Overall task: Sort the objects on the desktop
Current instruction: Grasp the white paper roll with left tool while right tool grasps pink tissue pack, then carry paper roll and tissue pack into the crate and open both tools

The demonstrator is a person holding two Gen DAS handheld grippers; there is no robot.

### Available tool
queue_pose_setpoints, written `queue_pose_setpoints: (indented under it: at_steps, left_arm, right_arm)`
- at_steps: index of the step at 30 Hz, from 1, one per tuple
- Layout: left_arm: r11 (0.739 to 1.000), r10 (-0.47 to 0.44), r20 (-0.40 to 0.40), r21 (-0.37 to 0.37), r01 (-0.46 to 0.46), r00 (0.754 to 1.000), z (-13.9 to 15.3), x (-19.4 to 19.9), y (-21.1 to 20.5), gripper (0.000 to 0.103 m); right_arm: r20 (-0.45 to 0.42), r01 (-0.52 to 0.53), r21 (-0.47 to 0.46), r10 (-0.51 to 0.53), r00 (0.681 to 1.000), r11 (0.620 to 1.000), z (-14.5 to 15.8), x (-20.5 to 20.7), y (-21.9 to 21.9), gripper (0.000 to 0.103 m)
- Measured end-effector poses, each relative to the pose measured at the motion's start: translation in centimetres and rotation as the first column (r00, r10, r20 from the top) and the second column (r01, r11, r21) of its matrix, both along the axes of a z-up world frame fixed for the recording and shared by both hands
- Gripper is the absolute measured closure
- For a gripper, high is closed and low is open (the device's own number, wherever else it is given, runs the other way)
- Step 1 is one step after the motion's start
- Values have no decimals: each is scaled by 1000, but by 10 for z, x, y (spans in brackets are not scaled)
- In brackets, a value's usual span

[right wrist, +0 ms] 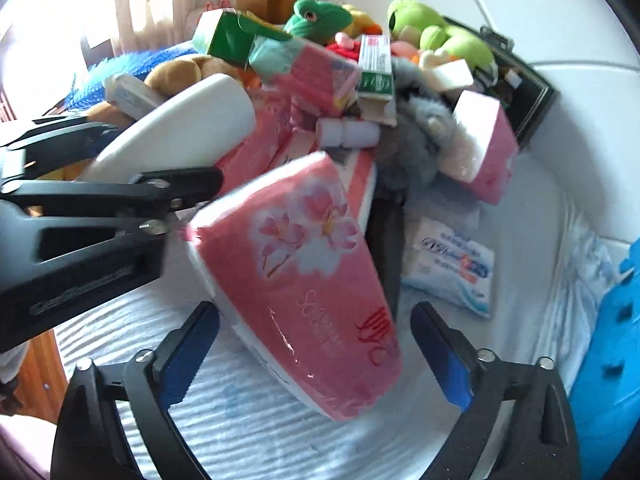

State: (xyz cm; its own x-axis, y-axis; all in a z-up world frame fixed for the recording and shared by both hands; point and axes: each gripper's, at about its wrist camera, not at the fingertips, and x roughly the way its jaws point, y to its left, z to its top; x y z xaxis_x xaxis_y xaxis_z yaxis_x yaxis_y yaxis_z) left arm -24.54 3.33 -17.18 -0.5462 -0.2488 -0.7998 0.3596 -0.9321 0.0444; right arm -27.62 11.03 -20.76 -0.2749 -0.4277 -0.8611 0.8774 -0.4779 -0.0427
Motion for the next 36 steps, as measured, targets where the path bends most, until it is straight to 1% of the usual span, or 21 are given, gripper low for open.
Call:
queue_pose_setpoints:
  at_steps: [2,3,5,7,10,13,15,19,24,27,29,30,31,33,36]
  left_arm:
    - [1000,3,-3,12,-3,1000,1,7,-1,59]
    - [1000,5,-11,26,-4,1000,3,10,-2,59]
    - [1000,-4,-35,25,5,999,11,16,1,59]
    - [1000,-19,-77,5,19,997,26,19,6,59]
    - [999,-49,-138,-14,48,989,51,23,14,59]
    - [996,-86,-207,-40,79,974,80,26,22,59]
    - [993,-116,-256,-62,104,960,100,28,28,59]
    - [983,-182,-348,-85,162,920,141,30,43,59]
    - [961,-276,-430,-104,257,859,189,17,68,59]
    - [939,-340,-469,-112,326,816,217,5,91,59]
    - [923,-374,-487,-117,366,789,232,-3,112,59]
    - [912,-397,-499,-119,393,770,240,-7,124,59]
    - [902,-415,-506,-121,414,757,247,-10,137,59]
    - [876,-456,-519,-120,467,723,260,-18,163,59]
    - [834,-506,-531,-100,542,680,278,-29,203,59]
  right_arm:
    - [11,28,-14,-28,1000,1000,4,1,5,34]
    - [11,39,-24,-38,999,999,8,1,9,35]
    - [4,71,-60,-71,997,996,19,2,18,37]
    - [-10,106,-106,-108,994,989,38,2,29,38]
    - [-73,147,-172,-161,984,974,69,5,40,38]
    - [-118,185,-253,-220,968,950,107,11,52,38]
    - [-158,202,-302,-257,953,932,134,18,62,38]
    - [-224,240,-388,-344,912,890,183,30,87,38]
    - [-269,306,-476,-468,842,825,242,35,129,38]
    - [-283,357,-518,-550,786,777,274,32,161,38]
    - [-294,398,-538,-607,738,744,292,30,185,38]
    - [-299,419,-546,-636,711,725,300,31,201,38]
    - [-308,438,-549,-660,686,711,306,34,218,37]
    - [-327,482,-551,-707,627,682,318,33,246,37]
    - [-336,543,-541,-757,561,643,332,29,292,37]
